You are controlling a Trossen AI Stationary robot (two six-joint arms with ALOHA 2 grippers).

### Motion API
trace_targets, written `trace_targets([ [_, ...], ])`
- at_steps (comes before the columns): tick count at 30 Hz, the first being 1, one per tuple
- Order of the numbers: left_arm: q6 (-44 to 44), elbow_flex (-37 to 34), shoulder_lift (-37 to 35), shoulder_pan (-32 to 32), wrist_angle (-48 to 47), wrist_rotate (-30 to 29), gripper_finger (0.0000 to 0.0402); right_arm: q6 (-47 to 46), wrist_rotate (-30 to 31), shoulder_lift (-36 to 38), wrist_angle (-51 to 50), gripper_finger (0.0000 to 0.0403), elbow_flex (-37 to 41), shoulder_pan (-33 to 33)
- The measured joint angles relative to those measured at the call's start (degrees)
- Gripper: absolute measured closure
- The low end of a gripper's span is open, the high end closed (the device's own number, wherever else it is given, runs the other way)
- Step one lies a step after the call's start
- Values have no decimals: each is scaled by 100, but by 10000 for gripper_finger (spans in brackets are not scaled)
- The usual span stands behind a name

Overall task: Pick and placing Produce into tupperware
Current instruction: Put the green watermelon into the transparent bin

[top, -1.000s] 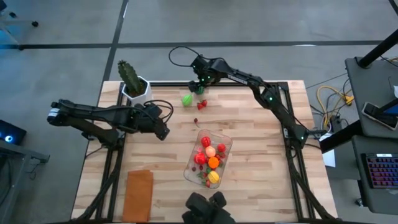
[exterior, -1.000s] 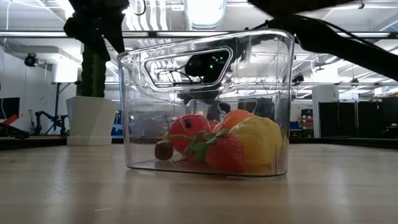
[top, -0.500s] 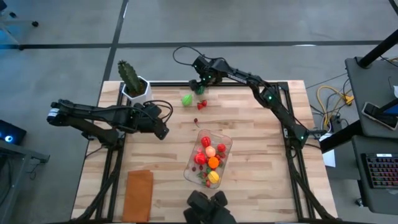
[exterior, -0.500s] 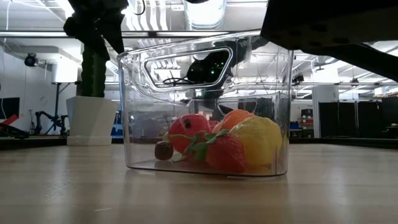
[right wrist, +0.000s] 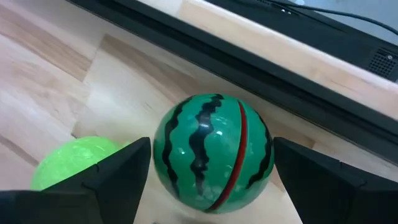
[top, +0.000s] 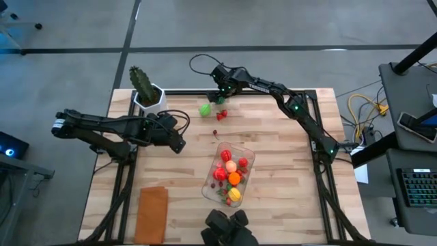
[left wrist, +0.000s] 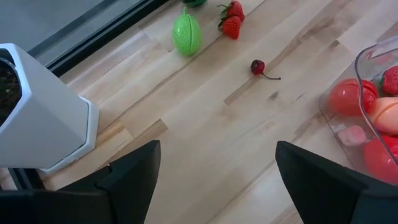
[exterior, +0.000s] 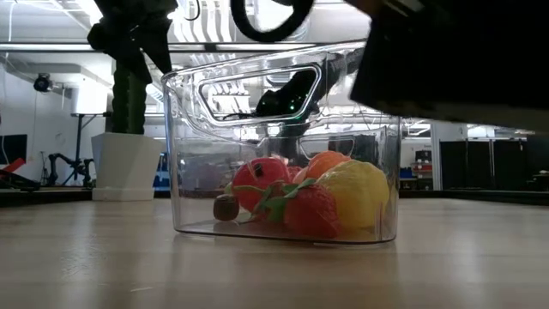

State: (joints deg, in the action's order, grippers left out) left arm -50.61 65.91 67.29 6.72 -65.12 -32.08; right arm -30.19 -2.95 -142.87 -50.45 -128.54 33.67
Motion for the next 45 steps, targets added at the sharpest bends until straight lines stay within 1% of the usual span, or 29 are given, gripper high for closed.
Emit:
trace_targets([
  [7, 0, 0, 0, 0, 0, 2, 101, -108, -2, 0, 96, 76, 219, 28],
  [12, 0, 0, 0, 0, -2, 2, 101, -87, 50, 0, 278, 76, 218, 39],
  [28, 0, 0, 0, 0, -7, 4, 101, -68, 41, 0, 269, 77, 224, 97],
  [37, 3, 0, 0, 0, -7, 5, 101, 25, -144, 0, 171, 77, 224, 123],
  [45, 16, 0, 2, 0, -7, 4, 101, 24, -155, 0, 137, 83, 224, 125],
])
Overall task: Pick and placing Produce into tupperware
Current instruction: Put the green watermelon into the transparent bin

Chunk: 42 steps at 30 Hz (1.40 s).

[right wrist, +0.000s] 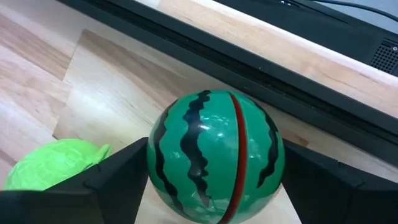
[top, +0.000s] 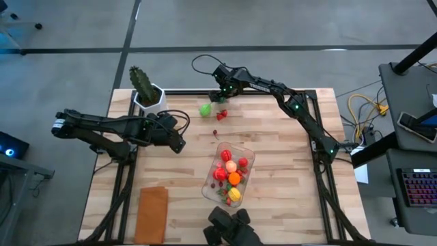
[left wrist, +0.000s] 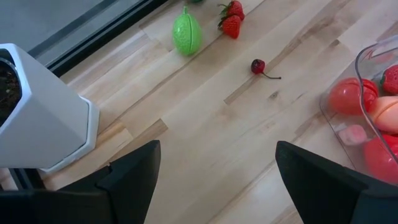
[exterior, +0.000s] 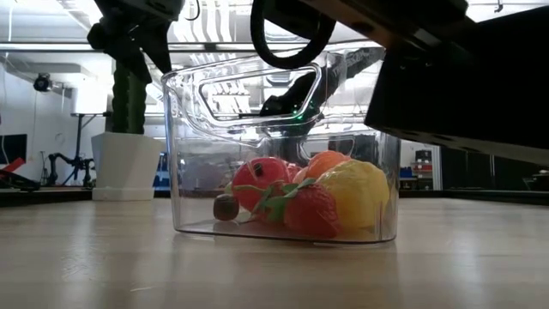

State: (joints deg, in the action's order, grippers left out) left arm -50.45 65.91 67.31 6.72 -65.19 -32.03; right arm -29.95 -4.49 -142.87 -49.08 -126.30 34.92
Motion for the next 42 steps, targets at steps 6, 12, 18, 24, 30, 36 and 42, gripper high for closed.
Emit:
trace_targets([
  [6, 3, 0, 0, 0, 0, 2, 101, 15, 0, 0, 17, 123, 0, 0],
  [12, 3, 0, 0, 0, 1, 1, 101, 19, -3, 0, 2, 89, 0, 0],
  [18, 3, 0, 0, 0, 7, 0, 101, 17, -166, 22, -146, 93, 0, 0],
  [24, -4, 0, 0, 0, 22, -18, 101, 277, -194, 92, -392, 127, 0, -2],
  [30, -14, 0, 0, 1, 101, -28, 101, 359, -192, 368, -436, 103, 0, -2],
  [36, -16, 0, 2, 0, 223, -180, 101, 676, -192, 947, -639, 110, 0, -44],
  [42, -27, 0, 2, 1, 235, -243, 101, 1782, -192, 1815, -1870, 120, 22, -452],
])
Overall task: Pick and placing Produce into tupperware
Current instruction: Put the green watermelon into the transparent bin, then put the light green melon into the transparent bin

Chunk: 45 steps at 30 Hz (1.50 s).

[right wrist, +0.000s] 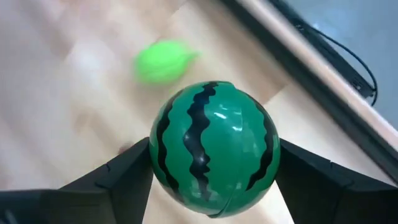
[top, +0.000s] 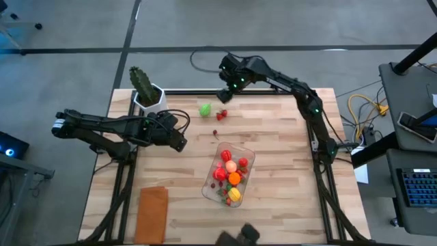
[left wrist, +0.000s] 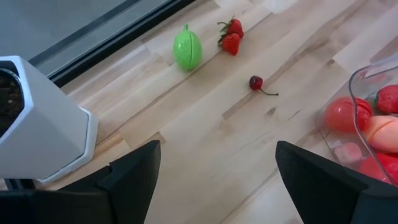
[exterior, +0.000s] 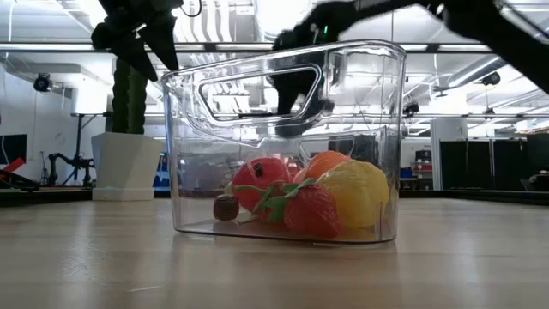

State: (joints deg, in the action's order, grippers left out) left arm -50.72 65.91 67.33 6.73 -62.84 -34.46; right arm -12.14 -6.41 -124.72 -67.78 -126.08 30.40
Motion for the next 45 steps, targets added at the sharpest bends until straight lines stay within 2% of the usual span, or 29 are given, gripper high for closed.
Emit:
trace_targets([
  [2, -3, 0, 35, -1, 45, -2, 101, 255, -63, 325, -283, 113, 91, -222],
  [6, -239, 0, 183, -1, 60, 2, 101, 230, -591, 1049, -222, 105, 596, -667],
  [13, -1147, 0, 529, 0, -119, 468, 101, -168, -561, 2192, 47, 111, 2134, -1520],
  [19, -1822, 0, 678, 3, -118, 561, 101, -765, -556, 2928, 737, 110, 3589, -2253],
  [24, -2421, 0, 728, -1, -110, 586, 101, -1492, -621, 3184, 1541, 109, 4284, -2866],
  [28, -2549, 0, 751, -1, -35, 641, 101, -1953, -591, 3080, 1954, 108, 4399, -3200],
  [32, -2551, 0, 762, -1, -17, 648, 101, -1984, -51, 2973, 2024, 93, 4401, -3381],
  [40, -2552, 0, 758, -1, 137, 769, 101, -1489, 671, 2974, 2013, 50, 4094, -3386],
  [45, -2293, 0, 758, -34, 205, 599, 101, -1174, 952, 3021, 2005, 40, 3761, -3377],
])
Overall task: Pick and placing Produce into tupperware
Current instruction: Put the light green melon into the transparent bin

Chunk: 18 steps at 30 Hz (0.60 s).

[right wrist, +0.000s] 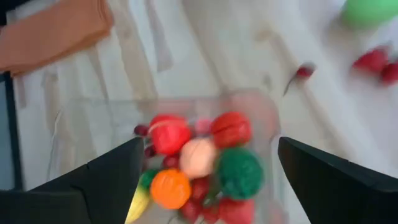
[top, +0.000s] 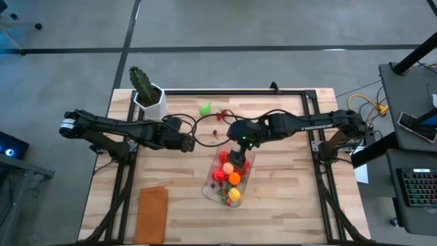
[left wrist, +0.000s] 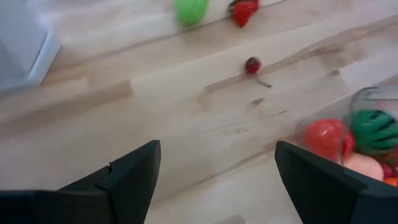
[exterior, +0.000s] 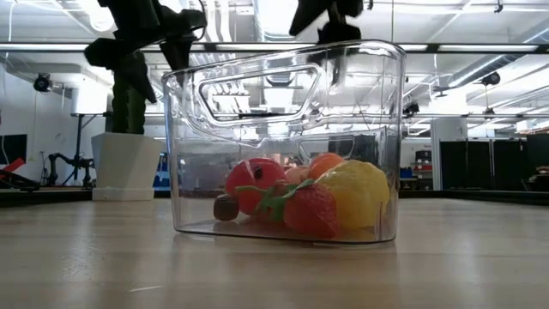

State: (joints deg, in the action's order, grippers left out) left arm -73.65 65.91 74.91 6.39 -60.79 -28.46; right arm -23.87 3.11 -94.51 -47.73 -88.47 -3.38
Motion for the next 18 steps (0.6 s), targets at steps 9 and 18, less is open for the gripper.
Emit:
trace_targets([
  [9, 1874, -155, 110, -897, 957, 77, 100, 328, 510, 436, -517, 40, -976, 734],
  [18, 3675, -211, 871, -2711, 2436, 1361, 100, 226, 503, 988, -968, 39, -1188, 1670],
])
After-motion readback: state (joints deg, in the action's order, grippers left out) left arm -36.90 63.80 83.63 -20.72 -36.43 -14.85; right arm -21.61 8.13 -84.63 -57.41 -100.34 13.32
